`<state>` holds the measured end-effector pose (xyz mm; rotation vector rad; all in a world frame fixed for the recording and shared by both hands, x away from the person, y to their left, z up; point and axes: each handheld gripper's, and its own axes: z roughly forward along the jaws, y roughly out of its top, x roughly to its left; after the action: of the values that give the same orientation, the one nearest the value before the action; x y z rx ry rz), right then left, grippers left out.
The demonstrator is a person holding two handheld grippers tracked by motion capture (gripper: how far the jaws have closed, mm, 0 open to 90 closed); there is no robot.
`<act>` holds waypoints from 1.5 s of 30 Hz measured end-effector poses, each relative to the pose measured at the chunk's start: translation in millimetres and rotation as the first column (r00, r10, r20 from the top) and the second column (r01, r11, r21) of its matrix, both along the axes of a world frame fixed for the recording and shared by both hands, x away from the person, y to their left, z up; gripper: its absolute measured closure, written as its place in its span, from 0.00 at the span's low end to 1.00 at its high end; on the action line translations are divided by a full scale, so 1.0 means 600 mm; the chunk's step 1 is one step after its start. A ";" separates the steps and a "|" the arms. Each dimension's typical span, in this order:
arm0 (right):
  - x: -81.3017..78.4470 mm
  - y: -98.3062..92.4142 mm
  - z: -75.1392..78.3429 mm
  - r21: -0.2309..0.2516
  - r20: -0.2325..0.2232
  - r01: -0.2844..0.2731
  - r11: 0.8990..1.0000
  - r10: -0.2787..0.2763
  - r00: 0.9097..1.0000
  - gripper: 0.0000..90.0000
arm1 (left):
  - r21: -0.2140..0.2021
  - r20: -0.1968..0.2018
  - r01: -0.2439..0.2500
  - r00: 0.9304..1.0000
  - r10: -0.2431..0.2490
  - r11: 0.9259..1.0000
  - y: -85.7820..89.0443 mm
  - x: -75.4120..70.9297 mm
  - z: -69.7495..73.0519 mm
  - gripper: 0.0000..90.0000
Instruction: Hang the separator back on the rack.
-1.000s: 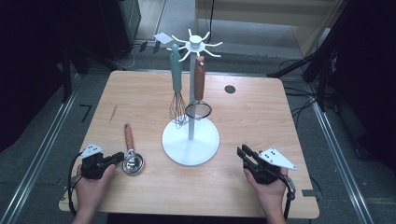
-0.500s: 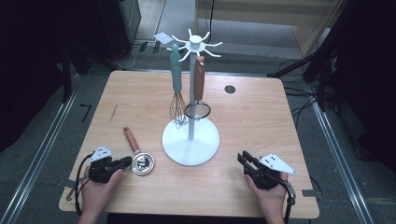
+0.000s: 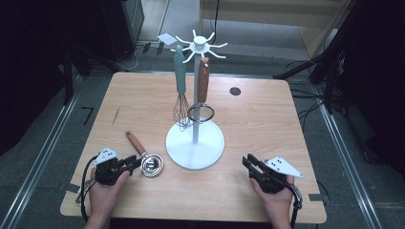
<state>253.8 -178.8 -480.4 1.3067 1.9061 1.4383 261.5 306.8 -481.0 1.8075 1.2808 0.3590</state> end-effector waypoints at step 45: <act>-0.025 0.139 -0.009 0.043 -0.052 -0.212 0.976 0.214 0.975 0.90 | 0.058 -0.091 0.135 0.987 -0.130 0.989 -0.143 -0.049 -0.016 0.85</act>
<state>238.9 -95.7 -486.0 1.2008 2.1207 1.5608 232.1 221.0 -490.7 1.9701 1.2119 0.2529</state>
